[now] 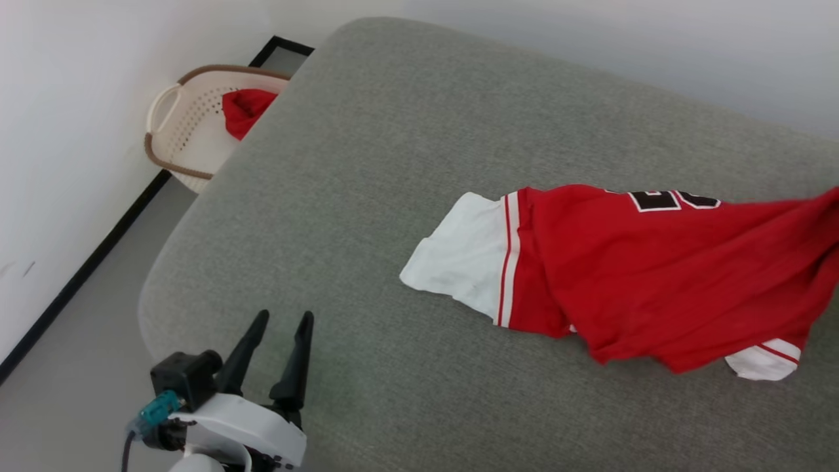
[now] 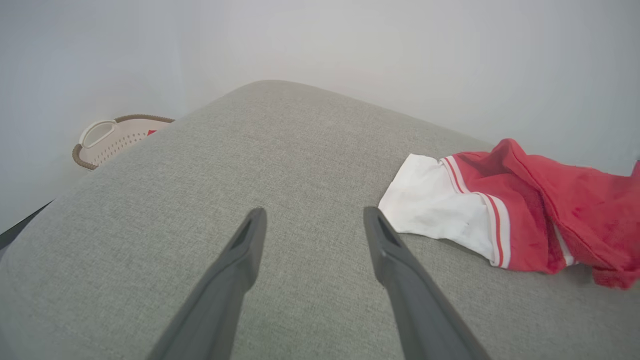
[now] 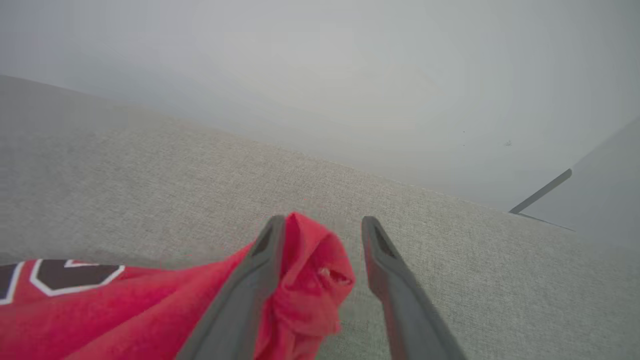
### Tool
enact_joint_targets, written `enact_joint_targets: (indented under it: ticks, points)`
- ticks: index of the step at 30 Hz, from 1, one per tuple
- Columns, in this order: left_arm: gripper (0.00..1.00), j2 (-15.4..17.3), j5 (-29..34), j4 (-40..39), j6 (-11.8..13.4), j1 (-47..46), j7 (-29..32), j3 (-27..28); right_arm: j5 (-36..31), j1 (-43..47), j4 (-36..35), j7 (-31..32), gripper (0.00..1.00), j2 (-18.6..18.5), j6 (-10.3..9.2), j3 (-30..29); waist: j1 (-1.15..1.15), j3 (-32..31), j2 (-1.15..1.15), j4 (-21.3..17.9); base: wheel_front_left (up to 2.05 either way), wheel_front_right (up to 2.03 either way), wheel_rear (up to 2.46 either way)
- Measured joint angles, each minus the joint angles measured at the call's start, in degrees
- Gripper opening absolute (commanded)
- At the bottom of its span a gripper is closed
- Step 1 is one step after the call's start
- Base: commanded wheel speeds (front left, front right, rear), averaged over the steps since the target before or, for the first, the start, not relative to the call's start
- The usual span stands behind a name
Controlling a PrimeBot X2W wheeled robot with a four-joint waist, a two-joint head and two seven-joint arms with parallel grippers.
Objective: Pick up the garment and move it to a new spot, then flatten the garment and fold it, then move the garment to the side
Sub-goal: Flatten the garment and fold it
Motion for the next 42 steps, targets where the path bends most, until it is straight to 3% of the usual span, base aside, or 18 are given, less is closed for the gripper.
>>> enact_joint_targets:
  ticks: [5,12,16,21,27,34,42]
  points:
    - [1.0,-0.2,1.2,0.4,-0.5,0.2,0.0,1.9,0.3,-2.2,1.4,-2.8,1.0,0.5,0.0,3.8,0.0,-0.4,0.0,-1.5,0.0,0.0,0.0]
    - [1.0,0.3,2.1,0.1,-0.7,1.8,0.0,4.5,6.4,-1.6,-1.1,-6.1,1.0,1.7,0.0,11.2,0.0,-1.8,0.0,-4.6,0.0,0.0,0.0]
    - [1.0,1.1,2.8,-0.8,-0.3,3.6,0.0,6.4,13.3,3.9,-7.4,-6.4,1.0,2.1,0.0,18.4,0.0,-3.2,0.0,-7.5,0.0,0.0,0.0]
    - [1.0,2.0,3.2,-2.1,-0.1,5.2,0.0,7.5,18.3,11.2,-15.9,-7.0,1.0,1.7,0.0,22.0,0.0,-4.8,0.0,-10.6,0.0,0.0,0.0]
    - [1.0,3.5,3.7,-4.4,0.2,5.8,0.3,7.7,18.9,20.1,-26.2,-9.5,1.0,2.9,0.0,21.9,0.0,-6.4,0.0,-14.7,0.0,0.0,0.0]
    - [1.0,5.4,3.6,-8.2,0.5,5.4,2.7,8.0,15.0,28.7,-36.1,-12.1,1.0,6.4,0.0,18.6,0.0,-7.2,0.0,-19.7,0.0,0.0,0.0]
    - [1.0,6.9,-0.7,-14.3,0.9,2.2,12.5,8.2,10.9,35.7,-44.1,-13.4,1.0,11.6,0.0,14.6,0.0,-7.0,0.0,-25.2,0.0,0.0,0.0]
